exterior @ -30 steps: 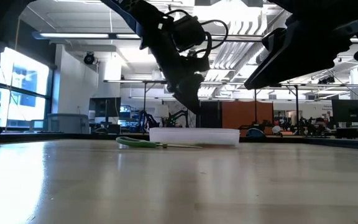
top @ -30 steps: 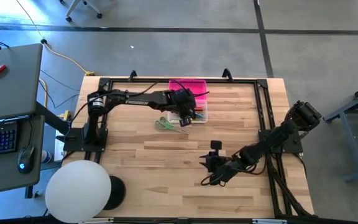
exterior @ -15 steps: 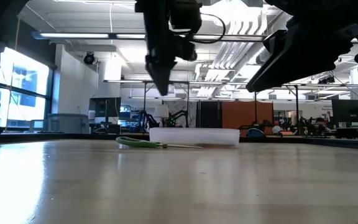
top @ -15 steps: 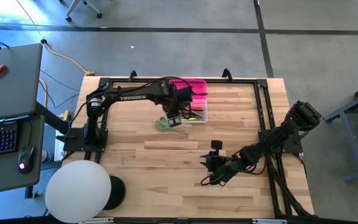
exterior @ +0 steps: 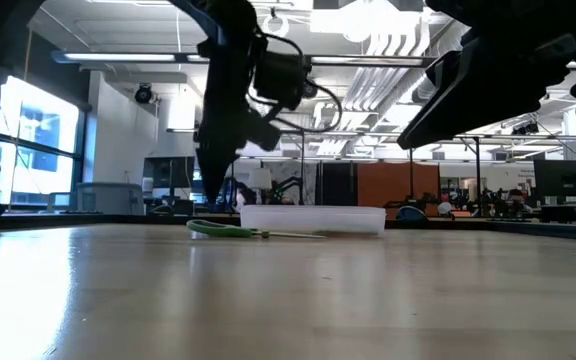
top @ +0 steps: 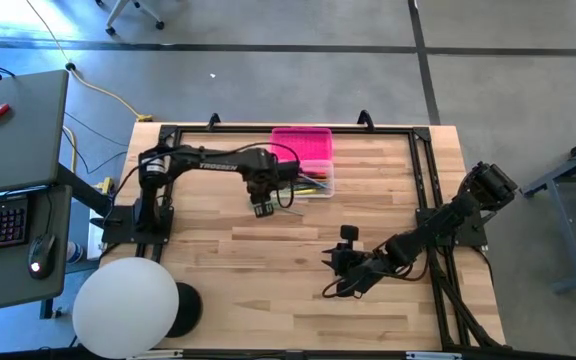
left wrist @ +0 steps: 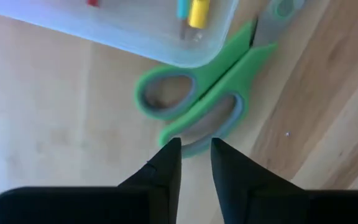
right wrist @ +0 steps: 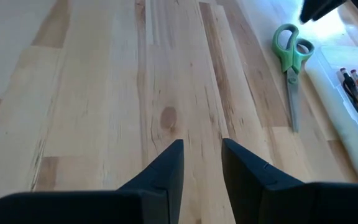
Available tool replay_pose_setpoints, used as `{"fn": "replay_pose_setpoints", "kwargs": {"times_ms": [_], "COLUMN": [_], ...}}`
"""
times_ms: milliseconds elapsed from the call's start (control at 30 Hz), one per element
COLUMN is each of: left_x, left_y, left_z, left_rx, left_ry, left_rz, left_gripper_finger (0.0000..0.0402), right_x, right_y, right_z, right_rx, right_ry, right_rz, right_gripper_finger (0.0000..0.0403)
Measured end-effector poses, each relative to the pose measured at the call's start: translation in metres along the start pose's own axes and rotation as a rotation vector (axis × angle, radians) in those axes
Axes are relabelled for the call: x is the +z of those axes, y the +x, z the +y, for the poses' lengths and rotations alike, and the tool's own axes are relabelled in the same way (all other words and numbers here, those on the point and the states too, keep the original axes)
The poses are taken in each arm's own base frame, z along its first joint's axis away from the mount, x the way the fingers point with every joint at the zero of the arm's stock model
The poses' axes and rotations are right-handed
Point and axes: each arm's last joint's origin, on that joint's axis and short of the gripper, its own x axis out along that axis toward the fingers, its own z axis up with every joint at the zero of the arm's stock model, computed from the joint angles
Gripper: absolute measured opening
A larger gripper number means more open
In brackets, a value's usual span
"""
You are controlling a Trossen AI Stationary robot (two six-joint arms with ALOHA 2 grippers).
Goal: Pick & place school supplies into a supply box
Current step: Put the scissors into the supply box
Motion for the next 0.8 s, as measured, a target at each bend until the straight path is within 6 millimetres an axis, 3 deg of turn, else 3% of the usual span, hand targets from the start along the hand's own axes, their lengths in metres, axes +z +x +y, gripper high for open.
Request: {"fn": "replay_pose_setpoints", "kwargs": {"times_ms": [467, 800], "left_x": [-0.007, -0.001], "left_y": [0.033, 0.043], "left_z": [-0.025, -0.027], "left_rx": [-0.001, -0.062], "left_ry": [0.106, 0.102], "left_rz": [-0.055, -0.078], "left_gripper_finger": [0.0188, 0.0181], "right_x": [0.0, 0.0], "right_y": [0.0, 0.0], "right_z": [0.0, 0.0], "right_rx": [-0.001, 0.0], "right_ry": [0.001, 0.006], "right_rz": [-0.002, -0.004], "right_gripper_finger": [0.0087, 0.0087]}}
